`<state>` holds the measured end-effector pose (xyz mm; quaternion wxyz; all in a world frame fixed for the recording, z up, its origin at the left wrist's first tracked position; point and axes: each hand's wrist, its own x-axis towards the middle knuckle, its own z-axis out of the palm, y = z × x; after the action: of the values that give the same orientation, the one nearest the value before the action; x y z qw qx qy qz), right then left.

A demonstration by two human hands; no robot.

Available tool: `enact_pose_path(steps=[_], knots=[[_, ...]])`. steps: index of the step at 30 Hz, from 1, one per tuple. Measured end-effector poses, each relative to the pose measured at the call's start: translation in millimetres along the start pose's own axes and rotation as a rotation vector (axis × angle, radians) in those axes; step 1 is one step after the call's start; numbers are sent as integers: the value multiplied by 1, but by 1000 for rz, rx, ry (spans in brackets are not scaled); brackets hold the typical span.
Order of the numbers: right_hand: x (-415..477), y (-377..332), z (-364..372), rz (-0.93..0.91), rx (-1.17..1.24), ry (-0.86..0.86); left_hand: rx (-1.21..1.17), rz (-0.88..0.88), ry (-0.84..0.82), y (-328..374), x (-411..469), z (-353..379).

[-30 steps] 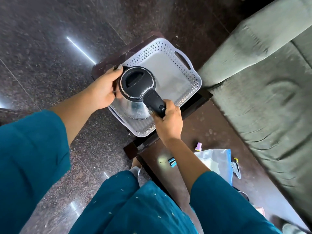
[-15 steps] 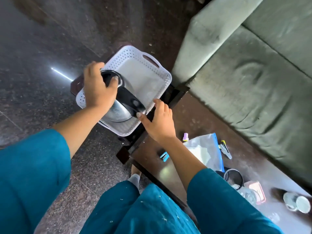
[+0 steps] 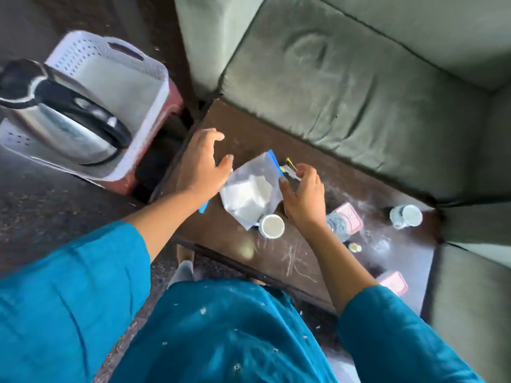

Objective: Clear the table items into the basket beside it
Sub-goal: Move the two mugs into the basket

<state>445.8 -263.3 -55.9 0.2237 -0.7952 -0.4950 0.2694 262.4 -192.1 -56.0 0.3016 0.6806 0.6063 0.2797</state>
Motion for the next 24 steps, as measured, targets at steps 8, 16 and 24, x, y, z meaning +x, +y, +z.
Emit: enact_pose_path(steps=[8, 16, 24], knots=[[-26, 70, -2, 72, 14, -39, 118, -144, -158, -14, -54, 56], [-28, 84, 42, -47, -88, -225, 167, -264, -159, -62, -96, 91], [-36, 109, 88, -191, -461, -468, 221, -274, -167, -91, -115, 121]])
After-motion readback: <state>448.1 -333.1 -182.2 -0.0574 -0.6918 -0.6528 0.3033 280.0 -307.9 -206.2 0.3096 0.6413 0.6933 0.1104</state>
